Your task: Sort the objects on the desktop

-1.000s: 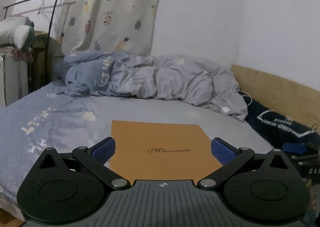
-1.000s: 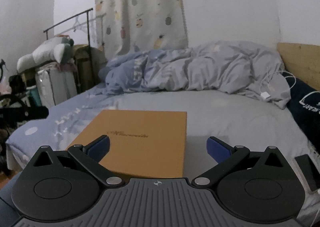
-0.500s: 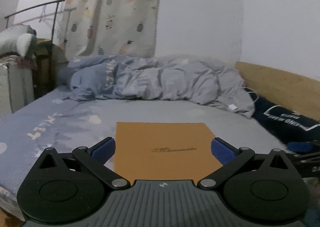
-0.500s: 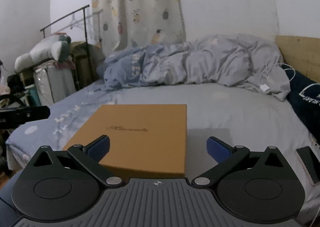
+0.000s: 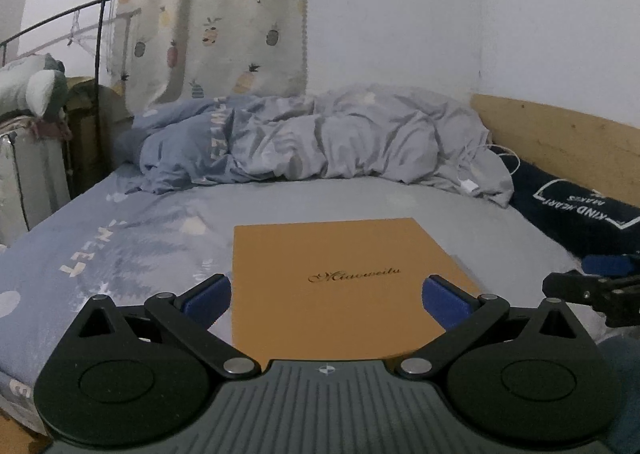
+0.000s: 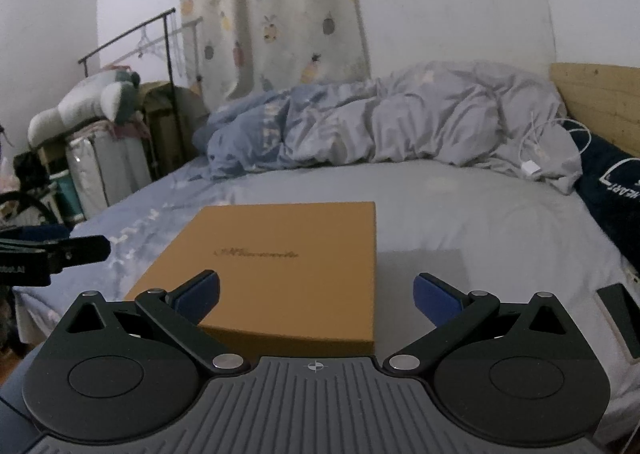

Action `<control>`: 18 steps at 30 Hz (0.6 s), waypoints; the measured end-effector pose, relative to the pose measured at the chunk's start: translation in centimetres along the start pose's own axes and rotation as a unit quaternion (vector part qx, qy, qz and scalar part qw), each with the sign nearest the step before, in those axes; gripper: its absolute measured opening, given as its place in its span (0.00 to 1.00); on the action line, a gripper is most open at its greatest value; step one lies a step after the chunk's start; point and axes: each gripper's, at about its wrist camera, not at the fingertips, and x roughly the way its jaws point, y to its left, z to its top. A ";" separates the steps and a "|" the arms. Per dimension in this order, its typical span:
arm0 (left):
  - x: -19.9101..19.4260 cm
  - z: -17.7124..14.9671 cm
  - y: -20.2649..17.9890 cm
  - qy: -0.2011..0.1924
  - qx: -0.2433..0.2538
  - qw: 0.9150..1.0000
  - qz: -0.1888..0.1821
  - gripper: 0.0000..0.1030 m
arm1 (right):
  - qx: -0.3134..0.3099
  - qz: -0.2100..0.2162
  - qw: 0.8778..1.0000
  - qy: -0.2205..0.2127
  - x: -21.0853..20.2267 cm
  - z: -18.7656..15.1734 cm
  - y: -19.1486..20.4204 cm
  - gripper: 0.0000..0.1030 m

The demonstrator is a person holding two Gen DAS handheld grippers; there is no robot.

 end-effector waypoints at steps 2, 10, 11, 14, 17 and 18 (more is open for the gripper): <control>-0.1 0.0 -0.1 0.001 0.002 1.000 0.000 1.00 | 0.001 0.000 1.000 0.000 0.0 0.0 -0.1 1.00; 0.3 0.0 -0.1 0.005 0.002 1.000 -0.002 1.00 | 0.003 -0.001 1.000 0.002 0.0 0.0 -0.3 1.00; 0.3 0.0 -0.1 0.005 0.002 1.000 -0.002 1.00 | 0.004 -0.001 1.000 0.002 0.0 0.0 -0.2 1.00; 0.1 -0.1 -0.2 0.004 0.002 1.000 -0.002 1.00 | 0.003 -0.002 1.000 0.001 0.0 0.0 0.1 1.00; 0.6 0.2 0.3 0.004 0.005 1.000 -0.005 1.00 | 0.004 -0.002 1.000 0.002 0.2 0.0 0.0 1.00; 0.6 0.2 0.3 0.004 0.005 1.000 -0.005 1.00 | 0.005 -0.002 1.000 0.002 0.2 0.0 0.0 1.00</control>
